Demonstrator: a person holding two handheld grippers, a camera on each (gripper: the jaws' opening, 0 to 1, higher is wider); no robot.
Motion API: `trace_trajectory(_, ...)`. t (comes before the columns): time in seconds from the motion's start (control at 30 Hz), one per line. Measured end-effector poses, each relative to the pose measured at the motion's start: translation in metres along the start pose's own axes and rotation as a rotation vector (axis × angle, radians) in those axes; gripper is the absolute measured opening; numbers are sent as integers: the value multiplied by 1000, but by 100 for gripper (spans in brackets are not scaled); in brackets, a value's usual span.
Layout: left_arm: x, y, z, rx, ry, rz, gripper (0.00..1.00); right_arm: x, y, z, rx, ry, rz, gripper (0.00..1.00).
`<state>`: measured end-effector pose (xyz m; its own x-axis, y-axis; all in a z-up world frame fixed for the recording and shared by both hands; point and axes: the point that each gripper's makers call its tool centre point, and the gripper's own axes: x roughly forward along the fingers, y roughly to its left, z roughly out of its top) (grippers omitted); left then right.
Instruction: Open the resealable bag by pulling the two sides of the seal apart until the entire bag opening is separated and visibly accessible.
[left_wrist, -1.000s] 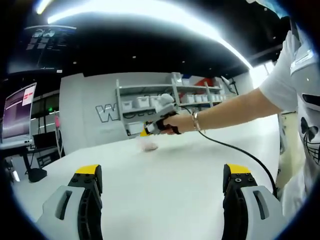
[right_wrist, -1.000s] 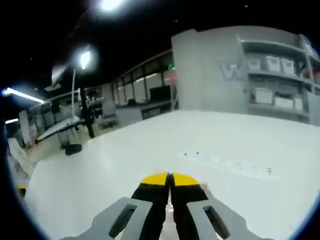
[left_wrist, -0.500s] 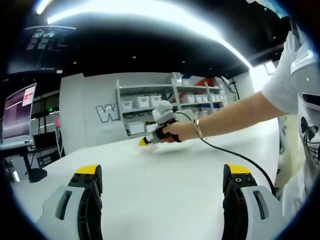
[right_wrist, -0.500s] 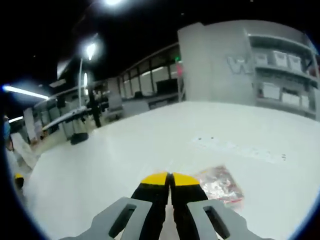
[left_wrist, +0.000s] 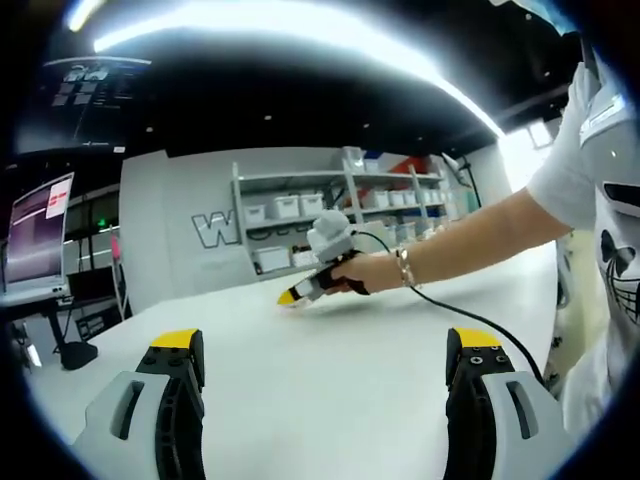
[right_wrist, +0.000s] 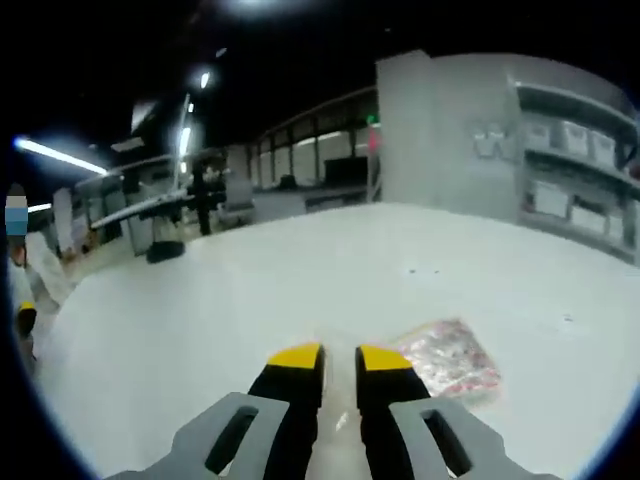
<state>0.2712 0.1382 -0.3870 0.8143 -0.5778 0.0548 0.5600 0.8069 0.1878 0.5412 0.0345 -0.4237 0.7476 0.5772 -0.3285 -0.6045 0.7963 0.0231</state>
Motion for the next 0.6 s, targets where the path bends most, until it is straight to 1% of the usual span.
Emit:
trace_trajectory(0.27, -2, 0, 1, 1, -2, 4, 100, -3, 6, 1, -4, -11, 3, 10)
trace_trajectory(0.37, -2, 2, 1, 1, 2, 7, 100, -6, 9, 2, -32, -19, 1, 10)
trace_trajectory(0.5, -2, 2, 1, 3, 1, 9, 99, -8, 15, 3, -53, -26, 4, 15)
trace_trajectory(0.6, -3, 2, 2, 4, 0, 9, 99, -11, 19, 2, -82, -25, -2, 16)
